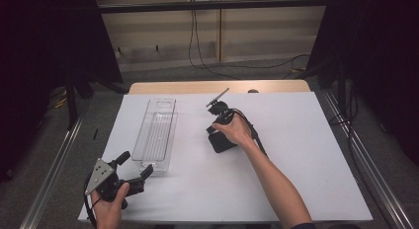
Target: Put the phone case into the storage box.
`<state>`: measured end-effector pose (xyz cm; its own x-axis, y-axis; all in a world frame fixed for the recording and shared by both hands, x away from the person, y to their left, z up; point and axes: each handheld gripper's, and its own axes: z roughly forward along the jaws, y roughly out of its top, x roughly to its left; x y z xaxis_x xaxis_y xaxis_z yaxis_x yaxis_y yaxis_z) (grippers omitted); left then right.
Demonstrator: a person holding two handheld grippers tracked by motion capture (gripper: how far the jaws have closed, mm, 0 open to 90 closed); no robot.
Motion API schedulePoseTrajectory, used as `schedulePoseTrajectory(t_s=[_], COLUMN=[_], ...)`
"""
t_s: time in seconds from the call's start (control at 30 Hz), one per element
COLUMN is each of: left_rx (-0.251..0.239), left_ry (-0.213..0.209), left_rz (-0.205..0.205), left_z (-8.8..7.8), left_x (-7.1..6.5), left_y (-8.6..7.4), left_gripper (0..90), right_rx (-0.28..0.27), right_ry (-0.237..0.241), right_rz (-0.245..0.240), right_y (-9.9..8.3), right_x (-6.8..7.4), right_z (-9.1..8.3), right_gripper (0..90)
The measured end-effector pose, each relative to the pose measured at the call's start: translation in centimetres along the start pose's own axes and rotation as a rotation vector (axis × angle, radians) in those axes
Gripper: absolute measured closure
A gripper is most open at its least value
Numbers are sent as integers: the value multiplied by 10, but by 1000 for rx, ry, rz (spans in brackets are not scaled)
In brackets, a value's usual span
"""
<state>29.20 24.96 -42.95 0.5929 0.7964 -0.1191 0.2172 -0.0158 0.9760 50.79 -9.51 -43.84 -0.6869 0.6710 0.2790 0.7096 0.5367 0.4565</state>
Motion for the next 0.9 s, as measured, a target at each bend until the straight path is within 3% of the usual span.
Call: schedulePoseTrajectory(t_s=[0.9], left_rx=[-6], left_ry=[3], left_rz=[-11], left_z=[1], left_x=[0], left_y=[0], left_gripper=[39], right_rx=[3], right_ry=[20], right_rz=[-28], right_y=[-24], right_x=[4], right_z=[-6], right_gripper=[900])
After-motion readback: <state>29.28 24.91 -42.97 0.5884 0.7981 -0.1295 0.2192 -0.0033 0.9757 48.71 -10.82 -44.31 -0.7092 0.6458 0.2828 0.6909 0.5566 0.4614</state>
